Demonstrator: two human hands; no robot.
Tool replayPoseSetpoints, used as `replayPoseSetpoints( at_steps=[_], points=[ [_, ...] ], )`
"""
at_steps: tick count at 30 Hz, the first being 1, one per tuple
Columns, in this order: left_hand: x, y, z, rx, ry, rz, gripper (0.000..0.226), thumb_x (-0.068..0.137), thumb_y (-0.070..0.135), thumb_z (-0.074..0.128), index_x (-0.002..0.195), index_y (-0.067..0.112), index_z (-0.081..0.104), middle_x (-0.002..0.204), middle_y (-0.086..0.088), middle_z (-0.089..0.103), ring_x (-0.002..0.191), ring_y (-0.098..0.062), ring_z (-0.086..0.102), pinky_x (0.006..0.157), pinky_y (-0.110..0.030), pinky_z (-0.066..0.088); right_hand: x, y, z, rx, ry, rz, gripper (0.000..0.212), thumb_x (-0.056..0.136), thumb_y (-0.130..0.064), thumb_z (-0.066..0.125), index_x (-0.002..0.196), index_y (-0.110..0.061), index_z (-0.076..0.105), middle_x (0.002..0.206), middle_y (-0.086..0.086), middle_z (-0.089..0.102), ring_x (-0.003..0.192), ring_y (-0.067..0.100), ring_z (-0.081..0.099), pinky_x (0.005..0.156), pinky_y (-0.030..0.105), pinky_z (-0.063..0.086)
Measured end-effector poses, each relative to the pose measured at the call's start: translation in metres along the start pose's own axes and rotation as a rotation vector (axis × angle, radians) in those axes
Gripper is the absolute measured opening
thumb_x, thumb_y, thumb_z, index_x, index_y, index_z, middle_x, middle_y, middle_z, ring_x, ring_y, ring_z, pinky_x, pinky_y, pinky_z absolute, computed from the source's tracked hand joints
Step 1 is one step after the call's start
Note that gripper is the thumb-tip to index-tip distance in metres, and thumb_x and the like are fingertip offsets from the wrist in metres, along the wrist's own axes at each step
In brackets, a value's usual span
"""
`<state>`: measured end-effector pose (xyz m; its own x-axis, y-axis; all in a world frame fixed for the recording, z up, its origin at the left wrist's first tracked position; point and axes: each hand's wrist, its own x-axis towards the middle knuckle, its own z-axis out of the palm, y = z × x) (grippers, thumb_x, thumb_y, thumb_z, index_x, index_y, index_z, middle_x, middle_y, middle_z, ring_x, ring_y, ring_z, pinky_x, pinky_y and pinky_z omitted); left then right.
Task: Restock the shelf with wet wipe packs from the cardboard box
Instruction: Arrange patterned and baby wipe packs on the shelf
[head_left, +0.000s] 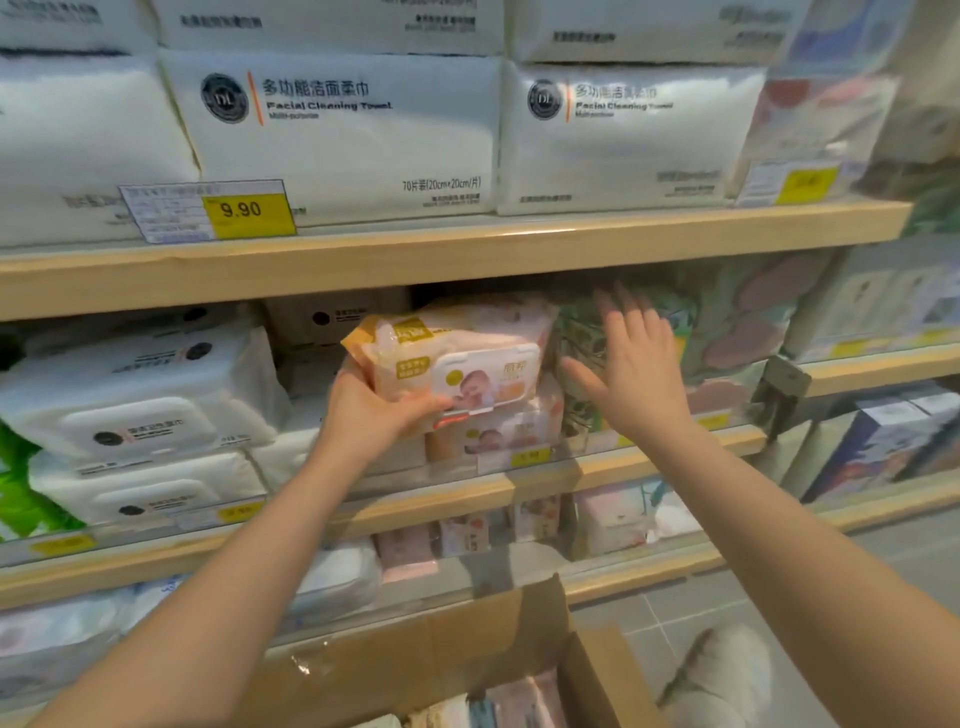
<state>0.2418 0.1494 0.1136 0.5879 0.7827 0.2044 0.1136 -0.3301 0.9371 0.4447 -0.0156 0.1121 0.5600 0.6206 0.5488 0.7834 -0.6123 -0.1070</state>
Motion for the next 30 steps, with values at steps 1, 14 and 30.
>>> replayPoseSetpoints(
  at_steps=[1, 14, 30],
  points=[
    [0.003, -0.004, 0.002, -0.005, 0.008, -0.008, 0.068, 0.057, 0.015, 0.088, 0.112, 0.023, 0.048, 0.096, 0.016, 0.06, 0.088, 0.002, 0.058, 0.076, -0.017, 0.046, 0.005, 0.001, 0.004, -0.008, -0.017, 0.01, 0.068, 0.09, -0.048, 0.052, 0.143, -0.01, 0.032, 0.145, 0.015, 0.038, 0.135, 0.033, 0.029, 0.111, 0.046, 0.02],
    [0.02, -0.033, 0.045, 0.525, 0.078, -0.042, 0.079, 0.04, 0.088, 0.058, 0.09, 0.026, 0.063, 0.097, -0.003, 0.068, 0.104, -0.027, 0.054, 0.101, -0.041, 0.033, 0.008, 0.009, 0.021, -0.015, 0.08, 0.023, 0.042, 0.091, -0.028, 0.056, 0.126, -0.006, 0.053, 0.117, 0.017, 0.059, 0.105, 0.036, 0.051, 0.097, 0.045, 0.033],
    [0.039, -0.044, 0.04, 0.449, 0.008, -0.067, 0.096, 0.041, 0.081, 0.068, 0.114, 0.02, 0.054, 0.11, 0.002, 0.059, 0.104, -0.023, 0.055, 0.084, -0.033, 0.048, 0.007, 0.001, 0.009, -0.005, -0.047, 0.065, 0.053, 0.09, -0.04, 0.054, 0.131, -0.006, 0.048, 0.123, 0.017, 0.055, 0.116, 0.036, 0.046, 0.106, 0.048, 0.028]
  ],
)
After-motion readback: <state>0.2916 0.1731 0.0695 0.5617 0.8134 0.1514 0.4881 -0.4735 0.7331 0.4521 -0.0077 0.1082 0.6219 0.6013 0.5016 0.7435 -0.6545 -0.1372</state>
